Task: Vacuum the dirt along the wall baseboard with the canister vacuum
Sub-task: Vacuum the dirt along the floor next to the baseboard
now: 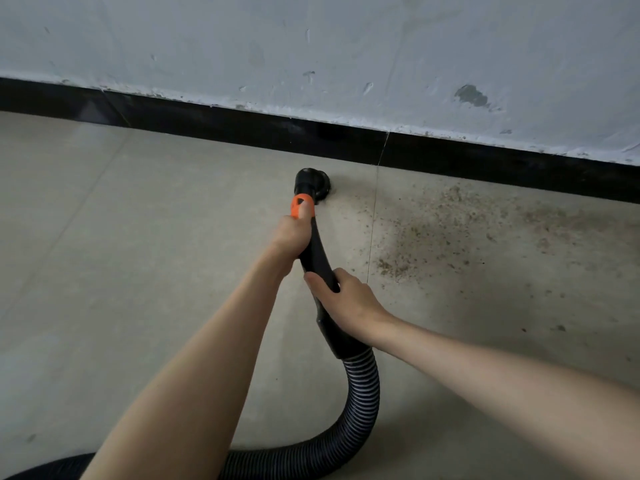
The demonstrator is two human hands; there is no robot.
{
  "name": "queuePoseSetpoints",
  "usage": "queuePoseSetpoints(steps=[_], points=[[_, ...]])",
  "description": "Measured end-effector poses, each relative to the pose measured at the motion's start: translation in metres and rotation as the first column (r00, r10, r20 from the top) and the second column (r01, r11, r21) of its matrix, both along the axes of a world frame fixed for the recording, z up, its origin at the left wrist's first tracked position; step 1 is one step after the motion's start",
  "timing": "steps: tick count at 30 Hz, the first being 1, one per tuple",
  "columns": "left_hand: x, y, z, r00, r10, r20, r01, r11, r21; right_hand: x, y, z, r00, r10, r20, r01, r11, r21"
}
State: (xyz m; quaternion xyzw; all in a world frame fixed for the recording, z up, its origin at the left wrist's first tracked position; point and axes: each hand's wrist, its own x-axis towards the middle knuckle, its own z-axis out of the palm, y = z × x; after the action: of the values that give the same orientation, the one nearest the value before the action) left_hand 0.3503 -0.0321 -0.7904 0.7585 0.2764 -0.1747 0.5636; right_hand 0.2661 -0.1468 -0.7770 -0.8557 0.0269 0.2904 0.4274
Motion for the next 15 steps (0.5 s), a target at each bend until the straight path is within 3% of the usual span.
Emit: queuePoseSetpoints(steps=[8,15], points=[[0.011,-0.046,0.008,0.989,-0.150,0.007,0.150,0.988,-0.023,-0.008,-0.025,0.000,0.975,-0.212,0.064,0.214,0.977,-0.025],[0.013,-0.058,0.003,0.987,-0.164,-0.002,0.163,0.983,-0.087,-0.006,-0.035,-0.002,0.966,-0.235,0.109,0.244,0.967,-0.071]])
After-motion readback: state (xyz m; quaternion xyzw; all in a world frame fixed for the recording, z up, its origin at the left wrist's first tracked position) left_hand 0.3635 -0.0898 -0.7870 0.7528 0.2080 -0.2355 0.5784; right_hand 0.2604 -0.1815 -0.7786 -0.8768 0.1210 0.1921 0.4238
